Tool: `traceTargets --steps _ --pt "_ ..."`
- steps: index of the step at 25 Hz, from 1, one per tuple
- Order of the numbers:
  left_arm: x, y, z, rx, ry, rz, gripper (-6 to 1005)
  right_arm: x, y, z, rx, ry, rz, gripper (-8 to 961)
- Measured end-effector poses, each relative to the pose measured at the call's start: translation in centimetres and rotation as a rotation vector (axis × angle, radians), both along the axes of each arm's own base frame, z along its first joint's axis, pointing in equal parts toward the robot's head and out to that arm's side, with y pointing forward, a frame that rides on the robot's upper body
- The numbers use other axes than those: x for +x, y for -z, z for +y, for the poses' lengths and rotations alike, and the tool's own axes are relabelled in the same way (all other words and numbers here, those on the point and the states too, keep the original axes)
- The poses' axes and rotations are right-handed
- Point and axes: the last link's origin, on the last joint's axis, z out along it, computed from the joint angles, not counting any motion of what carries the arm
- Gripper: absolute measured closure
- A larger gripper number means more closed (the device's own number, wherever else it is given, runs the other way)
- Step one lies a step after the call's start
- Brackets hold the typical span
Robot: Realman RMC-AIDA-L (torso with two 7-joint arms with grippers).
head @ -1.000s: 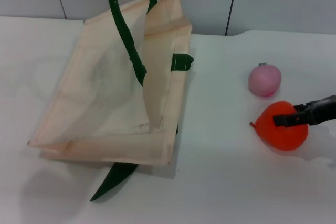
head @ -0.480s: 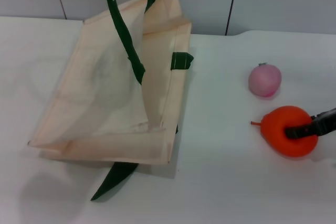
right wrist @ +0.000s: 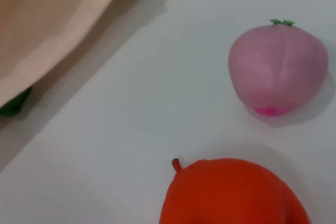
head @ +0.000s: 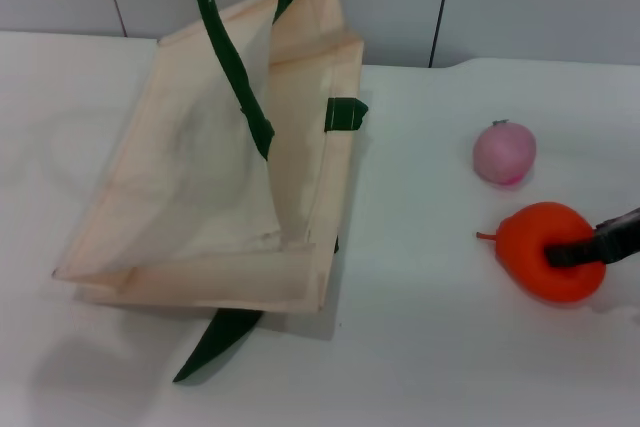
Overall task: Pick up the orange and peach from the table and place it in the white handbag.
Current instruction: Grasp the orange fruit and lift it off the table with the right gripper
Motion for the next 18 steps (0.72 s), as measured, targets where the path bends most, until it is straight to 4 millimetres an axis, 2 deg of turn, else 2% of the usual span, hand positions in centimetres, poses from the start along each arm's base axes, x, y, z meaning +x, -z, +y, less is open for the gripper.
traceTargets --steps 4,11,18 --pt "0.1 -0.3 -0.2 0.016 0.005 0.008 876 0.0 -0.1 0.0 0.000 -0.004 -0.002 400" --pt "0.2 -0.2 -0.4 0.011 0.013 0.011 877 -0.2 -0.6 0.4 0.022 -0.020 -0.012 448" --pt "0.4 -0.1 -0.4 0.008 0.019 0.012 877 -1.7 -1.6 1.3 0.058 -0.067 -0.012 480"
